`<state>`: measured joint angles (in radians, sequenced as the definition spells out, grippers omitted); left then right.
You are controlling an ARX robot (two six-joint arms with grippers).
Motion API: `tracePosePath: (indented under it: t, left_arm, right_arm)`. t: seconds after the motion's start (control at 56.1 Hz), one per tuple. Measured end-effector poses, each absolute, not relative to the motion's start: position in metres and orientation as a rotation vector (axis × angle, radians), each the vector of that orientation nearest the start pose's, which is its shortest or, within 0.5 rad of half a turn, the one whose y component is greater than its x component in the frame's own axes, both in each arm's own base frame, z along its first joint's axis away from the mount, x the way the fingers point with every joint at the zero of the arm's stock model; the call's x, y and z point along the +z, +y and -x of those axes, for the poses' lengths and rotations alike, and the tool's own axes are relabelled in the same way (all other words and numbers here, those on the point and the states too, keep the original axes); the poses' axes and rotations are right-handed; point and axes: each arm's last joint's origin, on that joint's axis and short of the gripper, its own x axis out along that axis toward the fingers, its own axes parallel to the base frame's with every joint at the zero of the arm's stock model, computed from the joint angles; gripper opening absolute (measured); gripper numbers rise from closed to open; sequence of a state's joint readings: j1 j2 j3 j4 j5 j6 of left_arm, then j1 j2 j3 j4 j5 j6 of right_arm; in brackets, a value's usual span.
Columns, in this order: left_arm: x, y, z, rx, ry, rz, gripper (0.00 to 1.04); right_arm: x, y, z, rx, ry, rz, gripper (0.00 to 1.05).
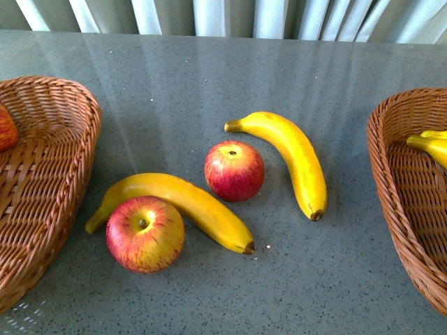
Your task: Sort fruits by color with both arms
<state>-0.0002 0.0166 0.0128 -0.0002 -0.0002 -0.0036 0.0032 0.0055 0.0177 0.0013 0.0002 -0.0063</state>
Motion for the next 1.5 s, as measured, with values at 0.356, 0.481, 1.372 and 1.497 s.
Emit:
tracePosePath:
  t: [0.356,0.481,1.372,1.497]
  left_arm:
    - [0.167,0.0,-0.098,0.0,0.004,0.004,0.96]
    - [0.167,0.0,-0.098,0.0,0.004,0.004,0.96]
    - [0.179,-0.057,-0.121,-0.572,0.39,-0.164,0.96]
    - [0.172,-0.08,-0.126,-0.612,0.408,-0.181,0.96]
  right_arm:
    - [0.169,0.0,-0.097,0.003,-0.014,0.006,0.96]
    - [0.169,0.0,-0.097,0.003,-0.014,0.006,0.96]
    - [0.169,0.0,-0.097,0.001,-0.014,0.006,0.96]
    - [0.169,0.0,-0.097,0.001,-0.014,0.006,0.96]
